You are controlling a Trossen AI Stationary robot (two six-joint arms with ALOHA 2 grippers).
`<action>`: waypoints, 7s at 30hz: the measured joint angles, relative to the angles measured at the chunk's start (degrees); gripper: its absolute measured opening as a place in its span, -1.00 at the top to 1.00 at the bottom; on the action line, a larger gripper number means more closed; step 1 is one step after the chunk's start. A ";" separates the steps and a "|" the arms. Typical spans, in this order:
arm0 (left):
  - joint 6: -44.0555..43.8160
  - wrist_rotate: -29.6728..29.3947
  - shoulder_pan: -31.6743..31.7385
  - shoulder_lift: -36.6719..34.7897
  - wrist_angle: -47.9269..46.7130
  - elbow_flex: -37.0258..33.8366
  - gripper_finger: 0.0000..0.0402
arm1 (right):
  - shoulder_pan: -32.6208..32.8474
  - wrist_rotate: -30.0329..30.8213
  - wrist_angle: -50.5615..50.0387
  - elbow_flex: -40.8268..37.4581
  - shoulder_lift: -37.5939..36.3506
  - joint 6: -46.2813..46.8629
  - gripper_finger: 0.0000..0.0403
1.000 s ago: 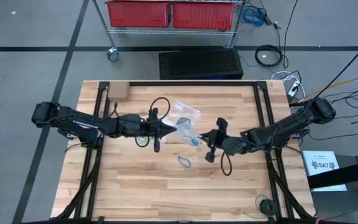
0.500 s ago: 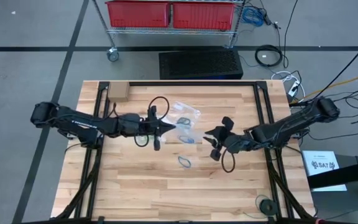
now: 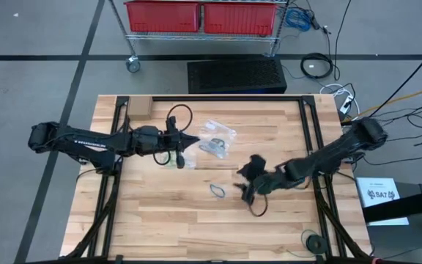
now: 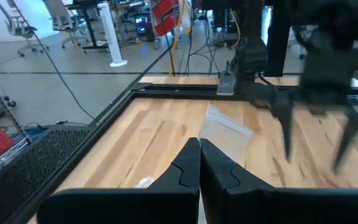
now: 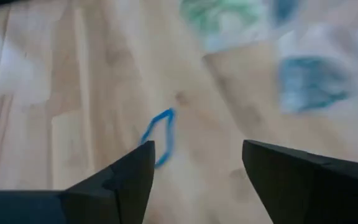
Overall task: Sort rubber bands
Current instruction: Put the blue rubber band in the transparent zip bag, then close the right transparent zip bag
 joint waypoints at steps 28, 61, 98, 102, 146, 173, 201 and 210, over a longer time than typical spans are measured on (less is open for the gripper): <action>-0.45 1.10 -1.80 -0.13 -2.55 0.00 1.00 | -1.21 1.50 -16.93 30.80 37.39 4.55 0.32; 1.08 5.95 -1.80 0.17 -4.48 0.04 1.00 | -2.15 9.45 -20.02 30.40 6.55 -15.85 1.00; 0.28 6.38 -1.80 0.24 -3.62 0.02 1.00 | -11.80 1.65 -14.63 30.42 11.84 -20.74 1.00; -0.03 6.45 -1.80 0.24 -3.91 0.00 1.00 | -12.72 1.78 -13.59 30.42 12.30 -21.09 0.91; 3.48 5.26 -4.53 8.07 -5.13 2.00 1.00 | 4.53 10.88 -48.54 30.45 1.63 4.13 0.99; 0.99 8.10 -19.24 31.14 -4.30 13.16 0.88 | 14.13 8.81 -38.78 18.46 1.69 28.02 1.00; -7.86 9.22 -17.74 30.96 -14.20 18.05 0.07 | 12.37 1.68 -2.83 0.26 2.84 23.87 0.38; -4.56 6.87 -10.54 32.39 -23.54 17.05 0.78 | 10.16 -5.85 -3.08 0.26 10.47 24.36 0.96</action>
